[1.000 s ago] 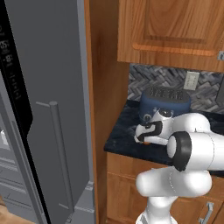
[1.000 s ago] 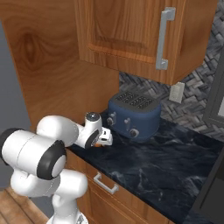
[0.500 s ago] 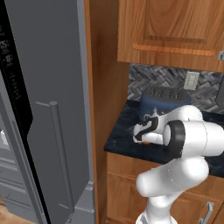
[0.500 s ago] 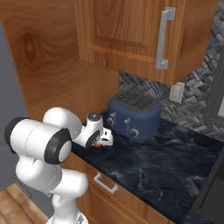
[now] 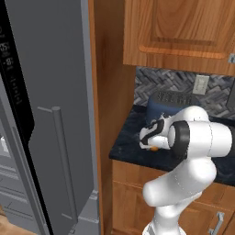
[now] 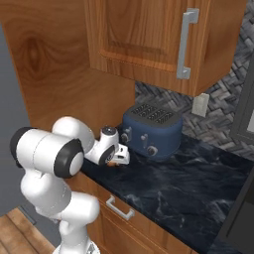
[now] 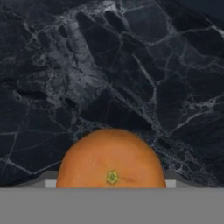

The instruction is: Place the beers on the top shelf of the fridge to keep them out of children's reach, and place the tangerine on lower shelves for easy access.

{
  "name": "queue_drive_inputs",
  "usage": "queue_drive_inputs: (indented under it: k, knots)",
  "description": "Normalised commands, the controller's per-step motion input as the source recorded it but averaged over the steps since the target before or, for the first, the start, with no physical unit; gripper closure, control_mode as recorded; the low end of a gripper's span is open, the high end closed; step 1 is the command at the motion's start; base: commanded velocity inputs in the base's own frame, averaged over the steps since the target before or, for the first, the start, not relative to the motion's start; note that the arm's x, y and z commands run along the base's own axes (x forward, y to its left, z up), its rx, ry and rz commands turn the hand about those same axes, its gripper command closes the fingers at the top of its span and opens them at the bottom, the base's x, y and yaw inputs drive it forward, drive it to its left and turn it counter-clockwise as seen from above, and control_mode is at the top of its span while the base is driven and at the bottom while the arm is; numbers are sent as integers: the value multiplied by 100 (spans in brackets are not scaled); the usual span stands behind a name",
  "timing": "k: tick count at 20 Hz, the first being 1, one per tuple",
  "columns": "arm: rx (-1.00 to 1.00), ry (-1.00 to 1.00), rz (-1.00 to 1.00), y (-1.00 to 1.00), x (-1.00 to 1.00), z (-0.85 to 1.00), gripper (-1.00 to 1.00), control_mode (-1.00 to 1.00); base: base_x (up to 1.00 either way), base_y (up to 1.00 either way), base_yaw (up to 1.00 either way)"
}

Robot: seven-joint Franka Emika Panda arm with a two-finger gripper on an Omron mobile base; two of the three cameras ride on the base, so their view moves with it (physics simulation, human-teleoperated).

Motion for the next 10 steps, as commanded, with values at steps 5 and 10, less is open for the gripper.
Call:
queue_drive_inputs:
  k: [5, 10]
  knots:
    - [0, 2, 0, 0, -9, -14, 100, -100, 0, 0, 0]
    - [4, -16, 4, -16, -55, 27, 100, -100, 0, 0, 0]
